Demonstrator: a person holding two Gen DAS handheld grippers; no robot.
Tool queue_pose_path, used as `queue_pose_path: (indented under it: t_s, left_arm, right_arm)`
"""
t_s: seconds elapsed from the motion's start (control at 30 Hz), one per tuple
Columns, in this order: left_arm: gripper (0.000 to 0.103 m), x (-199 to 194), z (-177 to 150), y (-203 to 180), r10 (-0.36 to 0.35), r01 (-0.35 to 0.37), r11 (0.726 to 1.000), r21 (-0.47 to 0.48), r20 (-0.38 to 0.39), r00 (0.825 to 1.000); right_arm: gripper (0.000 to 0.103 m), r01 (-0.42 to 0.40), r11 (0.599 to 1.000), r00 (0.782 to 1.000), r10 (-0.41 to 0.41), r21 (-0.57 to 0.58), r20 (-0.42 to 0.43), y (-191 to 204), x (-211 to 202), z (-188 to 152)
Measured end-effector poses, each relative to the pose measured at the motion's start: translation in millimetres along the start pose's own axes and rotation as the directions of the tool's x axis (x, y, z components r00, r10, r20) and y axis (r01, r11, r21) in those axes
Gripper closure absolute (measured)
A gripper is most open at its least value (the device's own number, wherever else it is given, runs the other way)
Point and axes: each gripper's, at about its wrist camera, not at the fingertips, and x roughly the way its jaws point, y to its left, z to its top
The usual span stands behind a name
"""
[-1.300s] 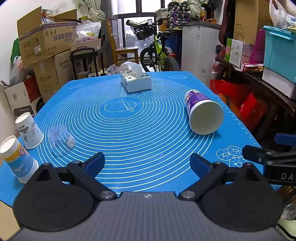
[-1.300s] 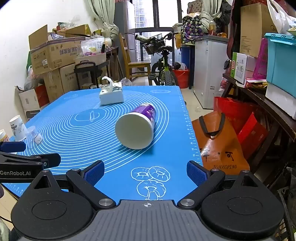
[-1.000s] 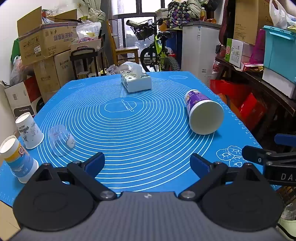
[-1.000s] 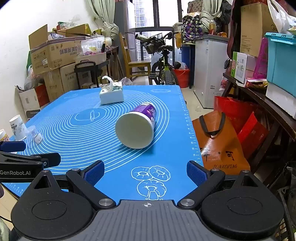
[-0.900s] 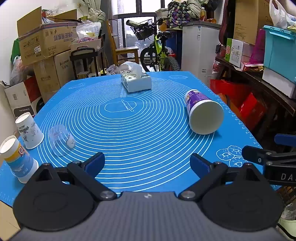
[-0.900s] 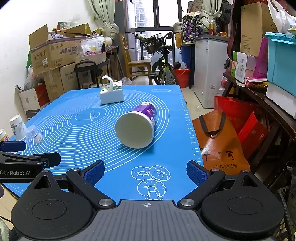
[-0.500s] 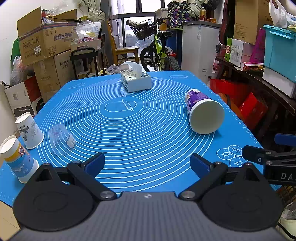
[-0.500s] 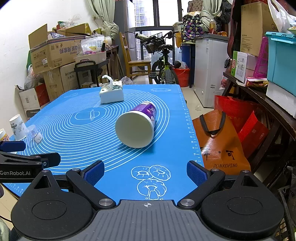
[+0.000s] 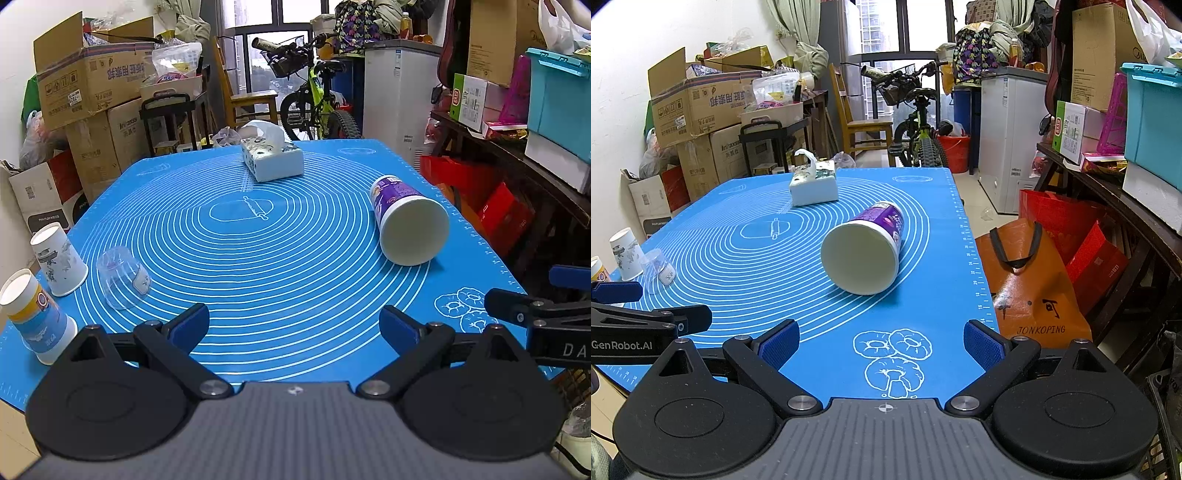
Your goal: Flip cup upside down
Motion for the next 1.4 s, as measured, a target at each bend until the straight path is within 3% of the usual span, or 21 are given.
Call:
queue_pose_path:
  t_s: [1.4]
  left_arm:
    - [0.005, 0.1, 2.6, 1.4, 0.011, -0.011, 1.000, 0.012, 0.006, 1.000]
  right_arm:
    - [0.007, -0.002, 1.000, 1.000, 0.002, -0.002, -0.001, 0.2, -0.5, 1.3]
